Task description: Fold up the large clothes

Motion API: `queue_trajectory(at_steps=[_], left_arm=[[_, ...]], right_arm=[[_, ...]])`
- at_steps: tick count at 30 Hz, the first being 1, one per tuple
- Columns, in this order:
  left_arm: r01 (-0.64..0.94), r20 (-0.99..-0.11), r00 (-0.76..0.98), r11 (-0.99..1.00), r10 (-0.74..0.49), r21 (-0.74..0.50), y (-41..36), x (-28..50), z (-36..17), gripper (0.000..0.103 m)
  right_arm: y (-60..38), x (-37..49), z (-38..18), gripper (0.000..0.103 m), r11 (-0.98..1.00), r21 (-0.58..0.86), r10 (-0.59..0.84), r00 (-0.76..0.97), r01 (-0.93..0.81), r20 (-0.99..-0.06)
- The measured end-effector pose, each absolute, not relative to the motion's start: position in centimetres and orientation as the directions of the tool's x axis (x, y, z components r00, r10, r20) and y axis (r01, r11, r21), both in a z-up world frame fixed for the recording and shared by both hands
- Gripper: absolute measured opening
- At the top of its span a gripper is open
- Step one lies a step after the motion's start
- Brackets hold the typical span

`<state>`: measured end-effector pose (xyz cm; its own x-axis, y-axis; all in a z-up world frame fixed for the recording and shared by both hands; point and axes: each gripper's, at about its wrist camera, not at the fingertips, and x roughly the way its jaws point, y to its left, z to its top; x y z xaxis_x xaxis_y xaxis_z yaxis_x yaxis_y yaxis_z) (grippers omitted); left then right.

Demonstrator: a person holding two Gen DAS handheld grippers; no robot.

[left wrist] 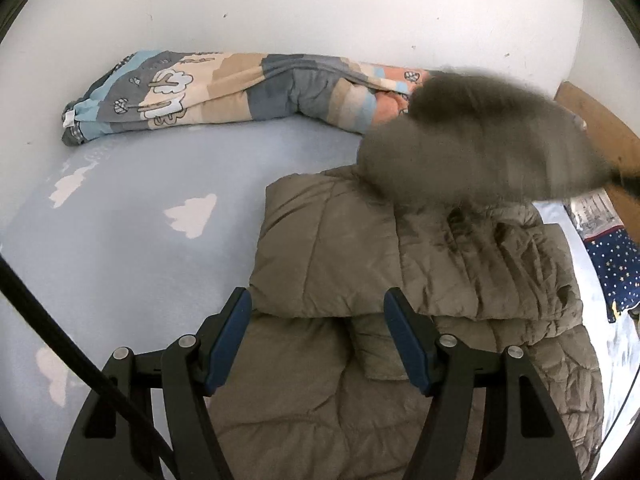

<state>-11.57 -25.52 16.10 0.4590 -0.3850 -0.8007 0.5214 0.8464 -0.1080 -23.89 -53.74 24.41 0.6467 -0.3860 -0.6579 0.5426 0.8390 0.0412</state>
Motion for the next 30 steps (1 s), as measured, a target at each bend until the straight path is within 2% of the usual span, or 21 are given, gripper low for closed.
queue_trajectory(at_steps=[4,7,12,18,20,21,25,30], left_arm=[[0.521,-0.800,0.454,0.845,-0.393,-0.120,-25.3,-11.6,16.4,0.068],[0.524,-0.803,0.445,0.843,-0.397,-0.126,-25.6,-11.7,16.4,0.068],[0.542,-0.805,0.439,0.832,-0.400,-0.118,-26.9,-12.3,16.6,0.068],[0.595,-0.804,0.430,0.799,-0.410,-0.089,-29.1,-13.7,16.7,0.068],[0.613,-0.806,0.431,0.787,-0.407,-0.070,-29.7,-14.3,16.7,0.068],[0.617,-0.806,0.433,0.784,-0.404,-0.062,-30.0,-14.4,16.7,0.068],[0.623,-0.808,0.434,0.781,-0.399,-0.050,-30.8,-14.7,16.8,0.068],[0.629,-0.796,0.453,0.777,-0.401,-0.033,-31.6,-14.3,17.8,0.068]], right_arm=[[-51.3,-28.0,20.5,0.005,0.832,0.022,-0.395,0.619,0.555,-0.679],[-50.6,-29.5,16.1,0.005,0.823,0.022,-0.370,0.564,0.568,-0.739],[-50.8,-28.5,9.4,0.005,0.823,-0.084,-0.391,0.453,0.562,-0.801],[-50.7,-28.7,8.9,0.007,0.835,-0.121,-0.407,0.455,0.536,-0.792],[-50.3,-29.3,9.5,0.018,0.850,-0.133,-0.404,0.470,0.510,-0.785],[-50.1,-29.7,9.7,0.021,0.859,-0.127,-0.391,0.474,0.496,-0.789],[-49.7,-32.3,11.0,0.024,0.879,-0.069,-0.330,0.500,0.471,-0.801],[-50.9,-35.3,14.0,0.024,0.858,0.053,-0.296,0.575,0.511,-0.763]])
